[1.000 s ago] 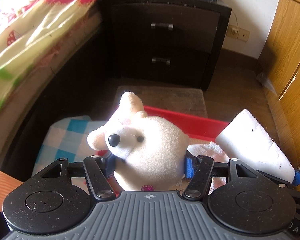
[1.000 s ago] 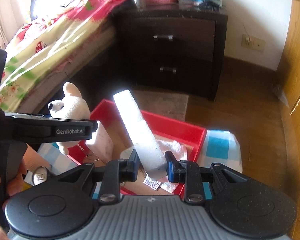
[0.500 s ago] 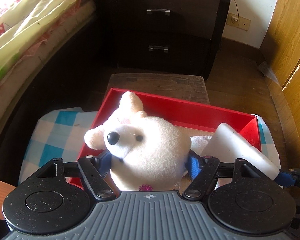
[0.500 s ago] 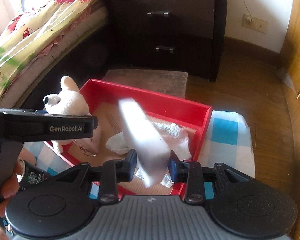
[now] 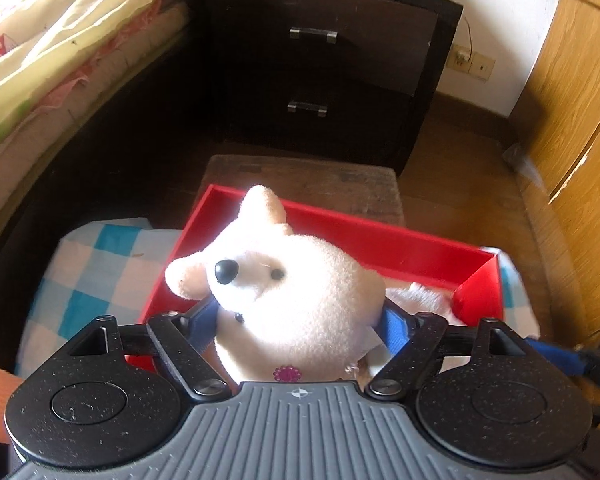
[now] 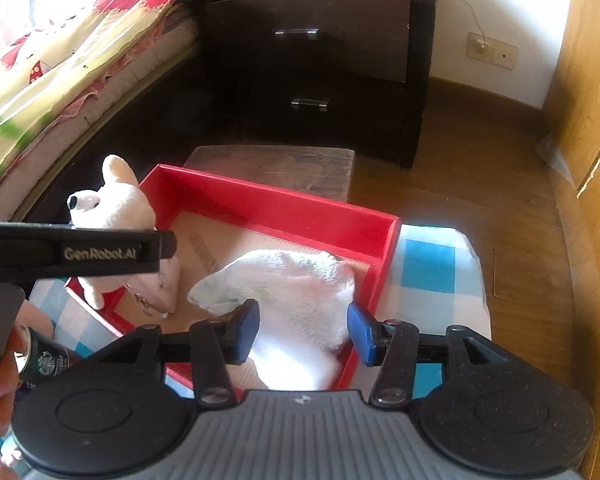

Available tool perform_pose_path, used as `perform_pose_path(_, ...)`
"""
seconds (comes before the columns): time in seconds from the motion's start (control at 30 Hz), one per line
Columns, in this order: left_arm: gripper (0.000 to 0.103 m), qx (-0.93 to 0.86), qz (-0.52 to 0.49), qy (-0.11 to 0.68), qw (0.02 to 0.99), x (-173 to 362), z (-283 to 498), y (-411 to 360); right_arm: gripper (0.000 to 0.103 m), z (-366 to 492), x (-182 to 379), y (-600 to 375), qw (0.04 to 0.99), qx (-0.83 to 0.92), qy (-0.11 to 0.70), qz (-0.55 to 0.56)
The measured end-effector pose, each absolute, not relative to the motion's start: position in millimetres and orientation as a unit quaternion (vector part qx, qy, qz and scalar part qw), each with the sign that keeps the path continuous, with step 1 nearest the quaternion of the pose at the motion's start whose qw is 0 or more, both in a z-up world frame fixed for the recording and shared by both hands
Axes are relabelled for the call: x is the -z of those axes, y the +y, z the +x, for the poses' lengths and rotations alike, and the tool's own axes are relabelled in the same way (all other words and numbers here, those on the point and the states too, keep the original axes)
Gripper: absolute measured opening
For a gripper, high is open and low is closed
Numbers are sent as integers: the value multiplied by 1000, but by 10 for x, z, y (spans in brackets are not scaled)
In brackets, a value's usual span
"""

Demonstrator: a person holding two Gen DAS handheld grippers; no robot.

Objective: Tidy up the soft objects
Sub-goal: 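Open the right gripper to drop the foam strip while the left gripper releases the plush dog into the box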

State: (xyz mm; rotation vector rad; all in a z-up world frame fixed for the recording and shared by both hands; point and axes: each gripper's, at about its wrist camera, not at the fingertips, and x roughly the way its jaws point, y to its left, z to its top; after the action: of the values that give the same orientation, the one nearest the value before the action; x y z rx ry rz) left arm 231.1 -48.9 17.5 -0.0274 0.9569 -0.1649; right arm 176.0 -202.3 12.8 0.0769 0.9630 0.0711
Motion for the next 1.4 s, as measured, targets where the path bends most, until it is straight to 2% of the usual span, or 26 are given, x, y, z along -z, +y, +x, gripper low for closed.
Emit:
perform_pose_path(0.2,84,84,-10,457,885,-181,2350,-553,26,1766,-83,-2065,884,-37,465,44)
perform_pose_path(0.4,96,91,-11,443,892,-257,2332,-570,26,1744,-94,-2061,884,-41,464,45)
perform_pose_path(0.87,96,78,-12,449,890,-311,2061,-321,26,1481,-178,-2059,883,-44,465,49)
perform_pose_path(1.4,96,92,-10,492,865,-130,1204,172,29,817,-171,-1806,874,-68,480,45)
